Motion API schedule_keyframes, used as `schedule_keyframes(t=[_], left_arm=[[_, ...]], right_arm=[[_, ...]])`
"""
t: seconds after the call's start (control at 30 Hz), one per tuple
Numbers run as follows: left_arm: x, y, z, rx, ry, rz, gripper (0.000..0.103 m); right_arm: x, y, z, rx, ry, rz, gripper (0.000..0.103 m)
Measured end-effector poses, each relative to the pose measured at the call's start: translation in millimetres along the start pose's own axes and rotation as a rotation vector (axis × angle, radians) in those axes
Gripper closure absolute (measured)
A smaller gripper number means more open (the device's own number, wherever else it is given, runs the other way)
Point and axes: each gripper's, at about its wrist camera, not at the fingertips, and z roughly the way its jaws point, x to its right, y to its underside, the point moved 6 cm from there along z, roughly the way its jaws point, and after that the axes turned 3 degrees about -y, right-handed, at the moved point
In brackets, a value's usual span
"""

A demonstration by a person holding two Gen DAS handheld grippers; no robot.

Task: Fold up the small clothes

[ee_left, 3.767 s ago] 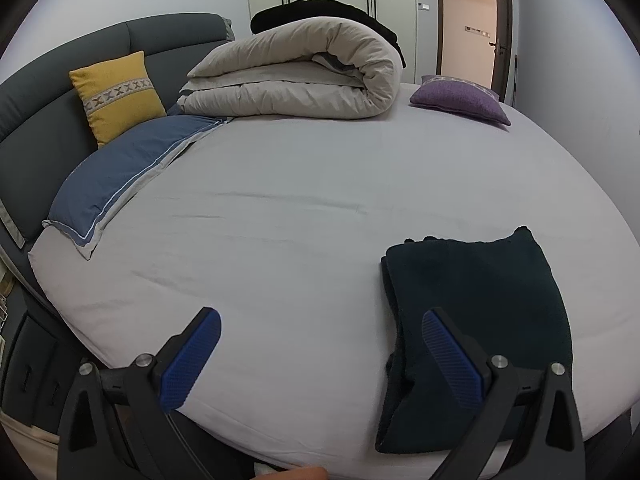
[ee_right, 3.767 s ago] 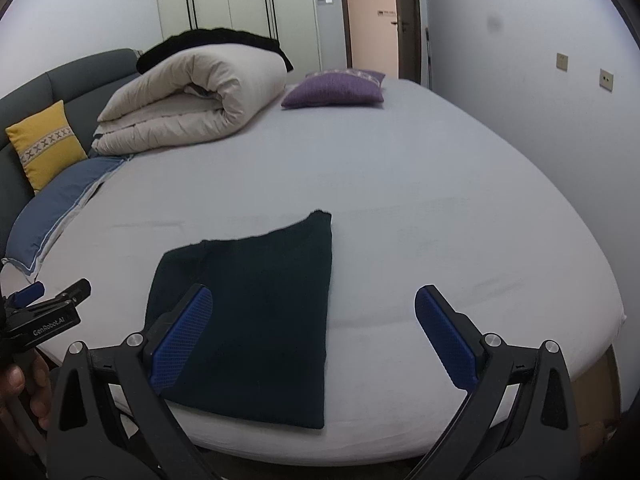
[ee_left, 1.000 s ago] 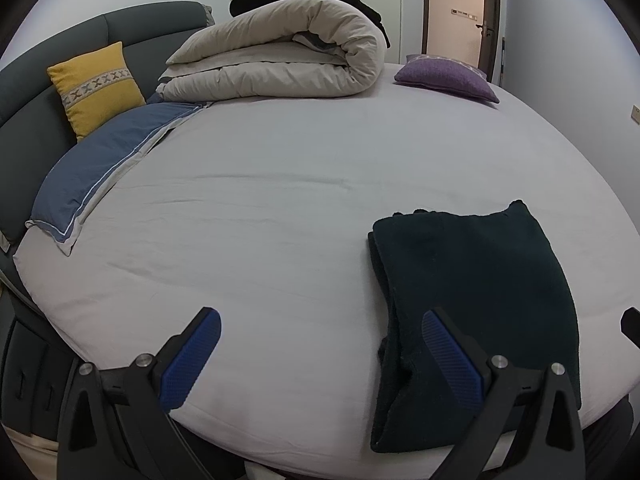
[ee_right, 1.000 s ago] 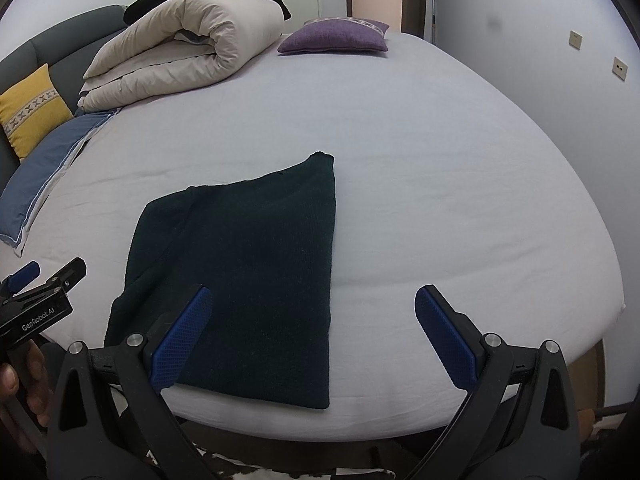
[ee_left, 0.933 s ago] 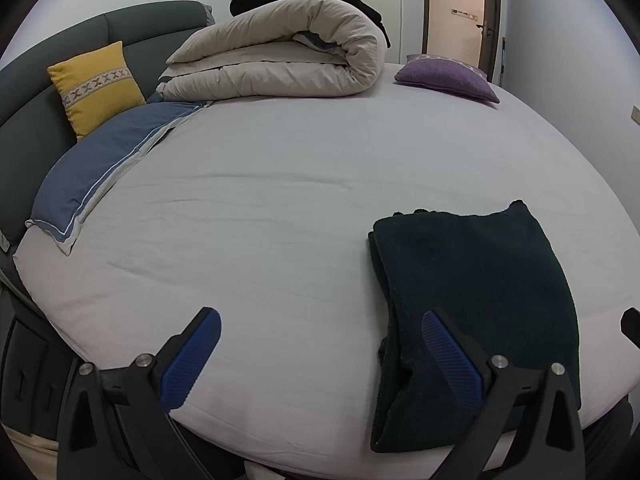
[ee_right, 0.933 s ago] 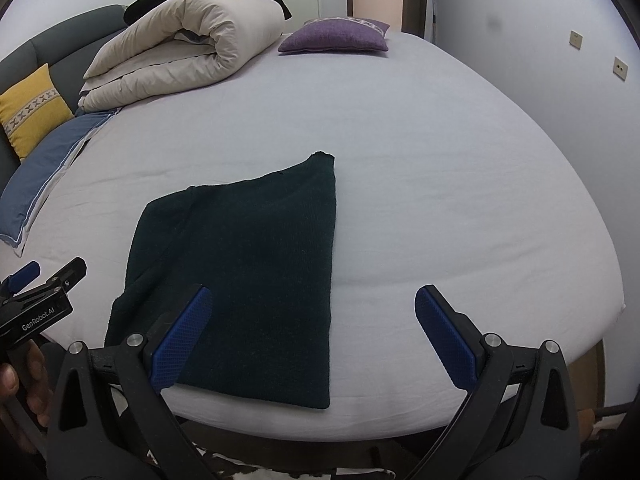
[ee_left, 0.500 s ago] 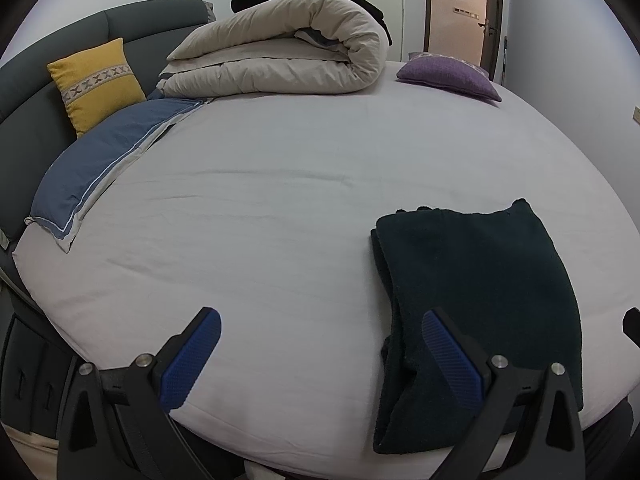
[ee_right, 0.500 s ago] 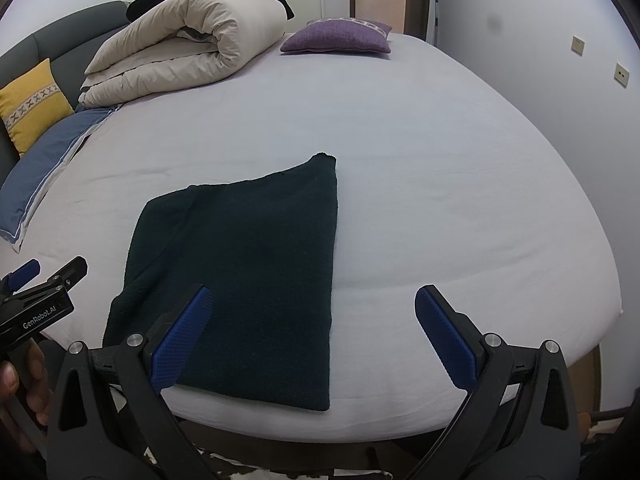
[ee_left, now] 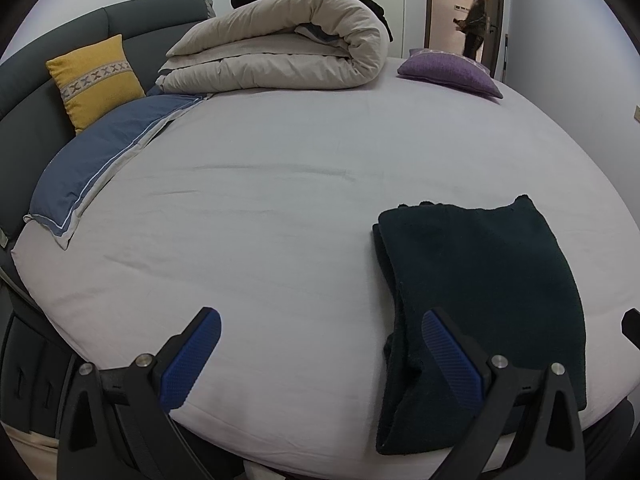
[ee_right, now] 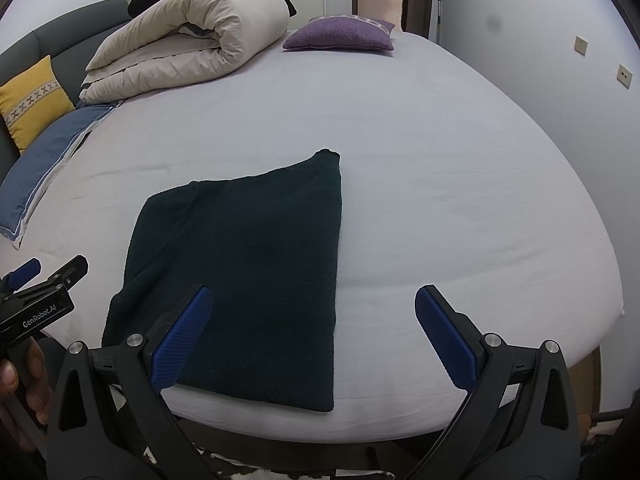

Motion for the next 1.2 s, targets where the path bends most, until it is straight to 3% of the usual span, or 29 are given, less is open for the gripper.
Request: schedule_keyframes(t=[1.2], left_arm=[[-4.6, 0.8, -0.8, -0.016, 0.010, -0.008, 0.000]], right_arm=[[-4.6, 1.7, 2.5, 0.001, -0.001, -0.013, 0.000]])
